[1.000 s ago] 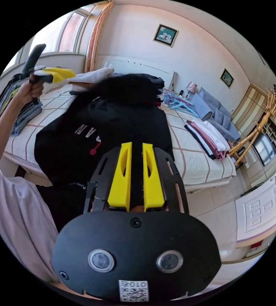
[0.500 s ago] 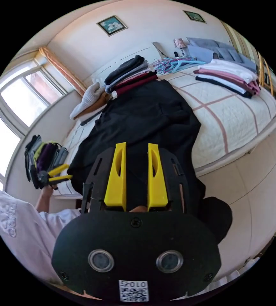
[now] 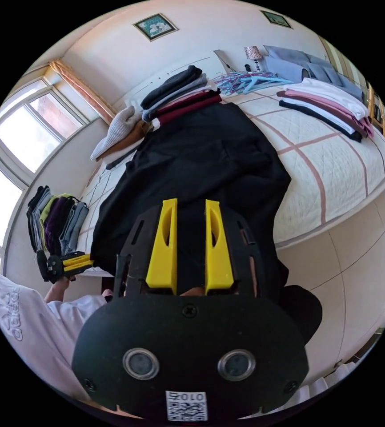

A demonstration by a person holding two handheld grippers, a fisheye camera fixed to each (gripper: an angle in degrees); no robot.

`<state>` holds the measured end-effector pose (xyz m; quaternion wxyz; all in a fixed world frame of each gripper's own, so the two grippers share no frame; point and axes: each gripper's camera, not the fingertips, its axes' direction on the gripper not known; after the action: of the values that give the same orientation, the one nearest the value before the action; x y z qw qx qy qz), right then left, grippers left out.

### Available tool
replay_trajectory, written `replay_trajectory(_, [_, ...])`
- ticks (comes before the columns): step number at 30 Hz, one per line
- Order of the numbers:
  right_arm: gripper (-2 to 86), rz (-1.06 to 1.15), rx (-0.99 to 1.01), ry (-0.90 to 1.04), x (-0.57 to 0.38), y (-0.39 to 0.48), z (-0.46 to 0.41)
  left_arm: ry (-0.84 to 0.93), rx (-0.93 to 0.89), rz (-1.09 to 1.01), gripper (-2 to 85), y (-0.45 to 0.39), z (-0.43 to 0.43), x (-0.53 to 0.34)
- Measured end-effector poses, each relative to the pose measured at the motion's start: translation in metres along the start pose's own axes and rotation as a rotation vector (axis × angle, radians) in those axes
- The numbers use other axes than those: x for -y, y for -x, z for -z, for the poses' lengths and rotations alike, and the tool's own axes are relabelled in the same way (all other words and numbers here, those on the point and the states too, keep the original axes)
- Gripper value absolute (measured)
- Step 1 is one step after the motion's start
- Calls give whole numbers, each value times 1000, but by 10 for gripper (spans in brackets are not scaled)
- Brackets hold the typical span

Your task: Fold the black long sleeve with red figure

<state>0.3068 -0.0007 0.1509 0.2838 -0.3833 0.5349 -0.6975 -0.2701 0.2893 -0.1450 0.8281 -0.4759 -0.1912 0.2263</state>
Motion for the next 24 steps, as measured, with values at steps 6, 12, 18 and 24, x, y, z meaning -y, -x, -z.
replay_trajectory(6, [117,17,-88,2,32,-3,16,-218,-163,167,122,79,27,4])
replay_trajectory(12, [144,-95,-192,5,97,-23,24,-52,-63,16,167,152,-15,63])
replay_trajectory(18, [151,-239,-174,106,133,-43,10,-101,-264,-160,163,174,4,54])
replay_trajectory(24, [97,-300,-100,65,140,-44,8,-305,-441,-21,161,220,14,6])
